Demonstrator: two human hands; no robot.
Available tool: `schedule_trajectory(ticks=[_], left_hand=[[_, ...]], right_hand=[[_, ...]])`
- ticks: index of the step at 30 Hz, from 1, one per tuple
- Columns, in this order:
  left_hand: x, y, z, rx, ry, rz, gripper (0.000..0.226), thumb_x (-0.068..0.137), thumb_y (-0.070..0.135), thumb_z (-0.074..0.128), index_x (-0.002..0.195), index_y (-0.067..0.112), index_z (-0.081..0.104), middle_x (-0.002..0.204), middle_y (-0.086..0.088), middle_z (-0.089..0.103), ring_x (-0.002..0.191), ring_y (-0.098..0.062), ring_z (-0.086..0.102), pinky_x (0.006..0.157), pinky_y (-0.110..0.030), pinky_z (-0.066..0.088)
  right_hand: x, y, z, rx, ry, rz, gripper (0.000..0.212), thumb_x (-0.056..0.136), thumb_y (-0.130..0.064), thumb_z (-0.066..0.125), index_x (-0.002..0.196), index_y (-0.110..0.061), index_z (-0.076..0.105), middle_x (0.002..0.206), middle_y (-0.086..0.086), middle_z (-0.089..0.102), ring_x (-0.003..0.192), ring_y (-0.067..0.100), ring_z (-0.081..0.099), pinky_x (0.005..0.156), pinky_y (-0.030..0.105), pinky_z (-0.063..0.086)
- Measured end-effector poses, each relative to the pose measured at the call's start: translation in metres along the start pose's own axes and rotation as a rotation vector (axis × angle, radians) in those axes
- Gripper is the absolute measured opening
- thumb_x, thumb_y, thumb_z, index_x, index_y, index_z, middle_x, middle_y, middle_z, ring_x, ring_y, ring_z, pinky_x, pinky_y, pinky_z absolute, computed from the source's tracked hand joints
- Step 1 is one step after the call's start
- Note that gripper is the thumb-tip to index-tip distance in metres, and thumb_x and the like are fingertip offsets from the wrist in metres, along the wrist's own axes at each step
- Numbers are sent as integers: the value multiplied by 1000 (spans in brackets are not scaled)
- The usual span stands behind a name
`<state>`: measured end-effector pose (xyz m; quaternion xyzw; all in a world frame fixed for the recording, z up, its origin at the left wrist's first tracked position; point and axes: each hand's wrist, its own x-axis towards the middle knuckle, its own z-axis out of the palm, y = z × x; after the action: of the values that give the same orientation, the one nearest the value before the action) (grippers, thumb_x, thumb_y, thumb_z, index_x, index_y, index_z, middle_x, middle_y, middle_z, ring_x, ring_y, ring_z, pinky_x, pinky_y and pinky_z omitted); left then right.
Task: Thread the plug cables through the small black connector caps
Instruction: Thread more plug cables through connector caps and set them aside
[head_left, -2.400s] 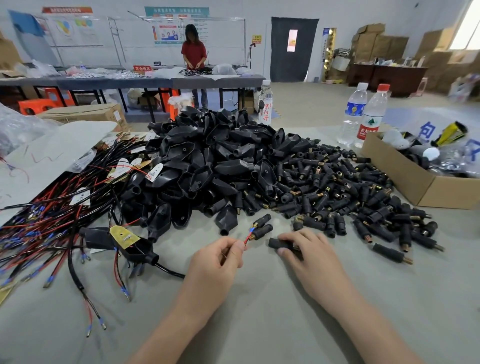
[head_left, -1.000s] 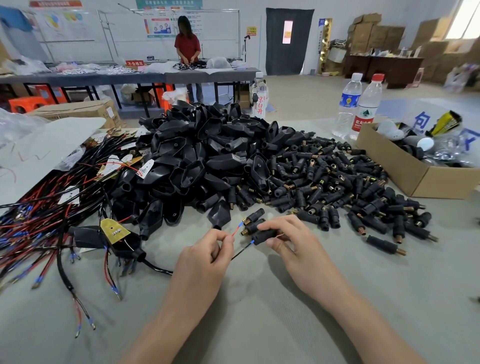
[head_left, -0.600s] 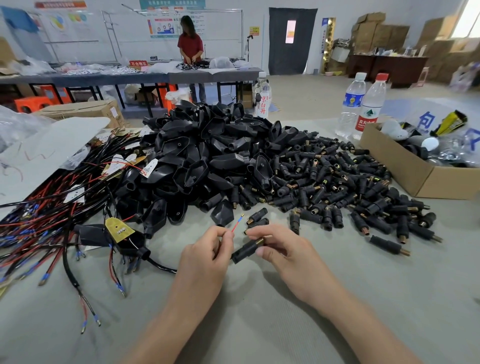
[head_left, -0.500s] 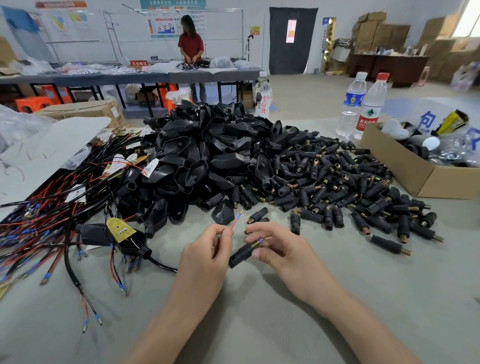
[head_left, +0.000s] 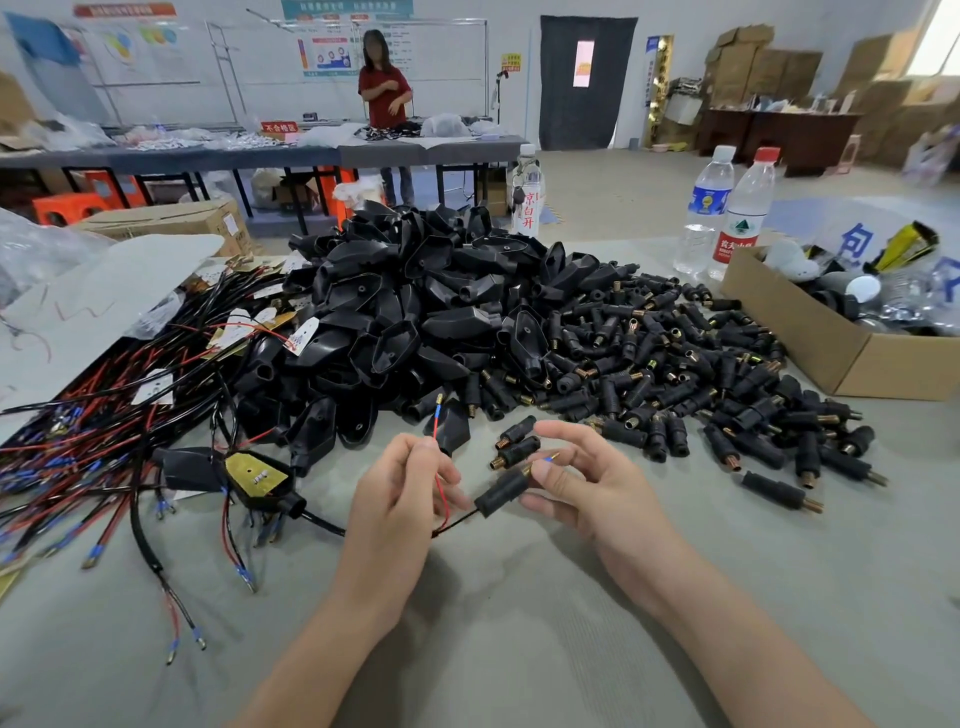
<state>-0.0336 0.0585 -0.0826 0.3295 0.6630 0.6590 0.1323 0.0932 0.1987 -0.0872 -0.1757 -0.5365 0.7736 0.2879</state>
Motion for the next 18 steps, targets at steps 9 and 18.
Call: schedule_trajectory(ticks=[9,18], left_hand=[[1,4,-15,48,-265,23,43,84,54,48,62,18,54,97,-1,66,90,-18,59,76,-17,45],[1,-1,-11,161,-356,109,45,86,50,50,63,12,47,95,-5,63,83,-31,53,67,-19,36]], right_hand=[[4,-11,-9,240,109,21,32,89,10,59,114,-7,64,76,4,68,77,18,74,69,28,60],[4,-13,-8,385,88,117,42,74,7,63,114,-4,63,74,8,67,72,18,74,62,29,61]])
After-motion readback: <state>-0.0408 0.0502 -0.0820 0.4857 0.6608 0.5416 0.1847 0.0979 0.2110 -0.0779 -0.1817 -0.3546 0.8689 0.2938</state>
